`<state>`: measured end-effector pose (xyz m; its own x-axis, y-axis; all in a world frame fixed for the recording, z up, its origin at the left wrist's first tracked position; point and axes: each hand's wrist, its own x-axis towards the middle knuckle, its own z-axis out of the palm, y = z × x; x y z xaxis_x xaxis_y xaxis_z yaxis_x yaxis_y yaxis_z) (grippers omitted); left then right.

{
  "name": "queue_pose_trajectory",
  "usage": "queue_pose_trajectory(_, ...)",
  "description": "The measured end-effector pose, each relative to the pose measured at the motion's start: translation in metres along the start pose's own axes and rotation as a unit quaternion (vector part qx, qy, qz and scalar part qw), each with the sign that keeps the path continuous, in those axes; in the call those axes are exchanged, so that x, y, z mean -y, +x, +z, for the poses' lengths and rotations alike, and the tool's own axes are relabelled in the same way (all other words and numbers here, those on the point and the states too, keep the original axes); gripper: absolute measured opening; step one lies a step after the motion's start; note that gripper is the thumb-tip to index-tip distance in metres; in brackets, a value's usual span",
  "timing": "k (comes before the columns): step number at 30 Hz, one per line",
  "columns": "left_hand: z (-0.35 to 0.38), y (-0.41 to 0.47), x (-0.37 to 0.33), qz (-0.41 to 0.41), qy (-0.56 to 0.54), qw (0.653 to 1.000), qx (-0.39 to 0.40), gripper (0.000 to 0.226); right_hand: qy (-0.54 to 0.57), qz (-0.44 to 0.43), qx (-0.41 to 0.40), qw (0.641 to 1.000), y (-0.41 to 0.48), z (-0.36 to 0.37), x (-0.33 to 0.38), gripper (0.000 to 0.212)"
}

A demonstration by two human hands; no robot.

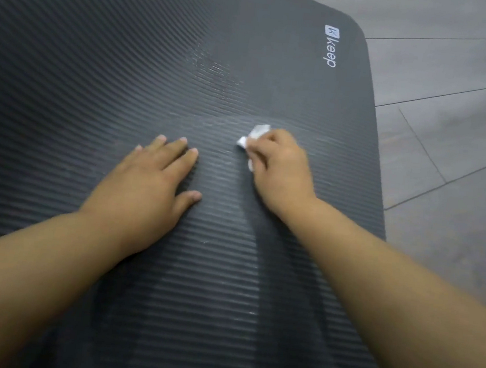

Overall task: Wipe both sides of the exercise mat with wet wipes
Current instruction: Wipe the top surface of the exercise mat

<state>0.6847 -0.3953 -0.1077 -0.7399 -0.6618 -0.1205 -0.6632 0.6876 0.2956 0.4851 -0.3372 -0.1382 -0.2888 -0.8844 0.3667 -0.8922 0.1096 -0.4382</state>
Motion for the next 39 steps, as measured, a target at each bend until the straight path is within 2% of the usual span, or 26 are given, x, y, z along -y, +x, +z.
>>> queue_pose_trajectory(2,0.005,0.002,-0.01,0.008,0.012,1.0,0.023,0.065,0.017,-0.118,0.06,0.991,-0.003,-0.003,-0.001,0.019)
queue_pose_trajectory(3,0.006,0.003,-0.011,0.006,0.019,0.999,0.026,0.065,0.001,-0.118,0.067,0.991,0.001,-0.011,-0.018,0.021)
queue_pose_trajectory(4,0.006,0.003,-0.009,0.003,0.021,0.999,0.028,0.065,-0.018,-0.057,0.043,0.997,0.006,-0.023,-0.04,0.024)
queue_pose_trajectory(5,0.006,0.003,-0.008,0.001,0.019,0.999,0.03,0.065,-0.057,0.046,0.006,0.997,0.01,-0.038,-0.067,0.025)
queue_pose_trajectory(6,0.007,0.003,-0.007,-0.001,0.017,0.999,0.03,0.064,-0.105,0.17,-0.018,0.98,0.013,-0.056,-0.093,0.025)
queue_pose_trajectory(7,0.007,0.003,-0.007,-0.001,0.019,1.0,0.023,0.063,-0.147,0.295,-0.032,0.944,0.011,-0.071,-0.117,0.025)
queue_pose_trajectory(8,0.008,0.003,-0.009,0.003,0.022,1.0,0.012,0.06,-0.17,0.372,-0.035,0.912,0.009,-0.081,-0.131,0.026)
queue_pose_trajectory(10,0.007,0.004,-0.015,0.006,0.018,1.0,-0.006,0.055,-0.166,0.406,-0.049,0.897,0.004,-0.079,-0.128,0.024)
queue_pose_trajectory(11,0.007,0.004,-0.017,-0.003,0.015,1.0,0.0,0.054,-0.147,0.374,-0.054,0.914,0.002,-0.072,-0.115,0.024)
queue_pose_trajectory(12,0.008,0.004,-0.018,-0.014,0.011,1.0,0.009,0.056,-0.13,0.297,-0.054,0.944,-0.003,-0.062,-0.099,0.022)
queue_pose_trajectory(14,0.009,0.005,-0.019,-0.025,0.012,1.0,0.014,0.058,-0.062,0.095,-0.014,0.993,-0.025,-0.043,-0.058,0.021)
queue_pose_trajectory(16,0.009,0.005,-0.02,-0.031,0.013,0.999,0.015,0.058,0.017,-0.044,0.046,0.998,-0.048,-0.043,-0.031,0.019)
queue_pose_trajectory(17,0.009,0.006,-0.02,-0.035,0.011,0.999,0.016,0.058,0.027,-0.078,0.065,0.994,-0.052,-0.049,-0.032,0.018)
queue_pose_trajectory(18,0.009,0.006,-0.021,-0.04,0.007,0.999,0.018,0.058,0.009,-0.074,0.065,0.995,-0.05,-0.056,-0.043,0.019)
queue_pose_trajectory(20,0.01,0.006,-0.024,-0.051,-0.007,0.999,0.017,0.057,-0.072,0.058,-0.005,0.996,-0.038,-0.074,-0.086,0.021)
queue_pose_trajectory(22,0.012,0.006,-0.026,-0.059,-0.014,0.998,0.01,0.055,-0.13,0.283,-0.055,0.949,-0.027,-0.093,-0.125,0.021)
queue_pose_trajectory(23,0.012,0.006,-0.027,-0.061,-0.013,0.998,0.007,0.055,-0.135,0.358,-0.063,0.922,-0.027,-0.094,-0.136,0.022)
queue_pose_trajectory(24,0.013,0.007,-0.027,-0.062,-0.013,0.998,0.005,0.054,-0.141,0.379,-0.069,0.912,-0.027,-0.089,-0.136,0.023)
queue_pose_trajectory(26,0.013,0.007,-0.028,-0.061,-0.014,0.998,0.005,0.054,-0.127,0.309,-0.076,0.939,-0.033,-0.076,-0.117,0.024)
queue_pose_trajectory(29,0.012,0.008,-0.028,-0.064,-0.013,0.998,0.015,0.053,-0.055,0.076,-0.042,0.995,-0.064,-0.062,-0.061,0.017)
queue_pose_trajectory(31,0.01,0.008,-0.03,-0.07,-0.012,0.997,0.023,0.053,-0.005,-0.032,0.026,0.999,-0.084,-0.069,-0.04,0.016)
queue_pose_trajectory(33,0.008,0.008,-0.034,-0.08,-0.023,0.996,0.03,0.052,-0.027,-0.061,0.065,0.996,-0.087,-0.08,-0.052,0.017)
queue_pose_trajectory(34,0.008,0.007,-0.037,-0.081,-0.03,0.996,0.033,0.053,-0.063,-0.026,0.044,0.997,-0.084,-0.085,-0.068,0.019)
queue_pose_trajectory(36,0.009,0.001,-0.045,-0.067,-0.036,0.996,0.044,0.055,-0.121,0.132,-0.02,0.984,-0.072,-0.098,-0.104,0.021)
queue_pose_trajectory(38,0.018,-0.009,-0.053,-0.026,-0.03,0.998,0.047,0.057,-0.136,0.306,-0.041,0.941,-0.067,-0.103,-0.121,0.022)
queue_pose_trajectory(39,0.023,-0.015,-0.055,-0.002,-0.027,0.999,0.04,0.054,-0.143,0.341,-0.045,0.928,-0.066,-0.1,-0.119,0.023)
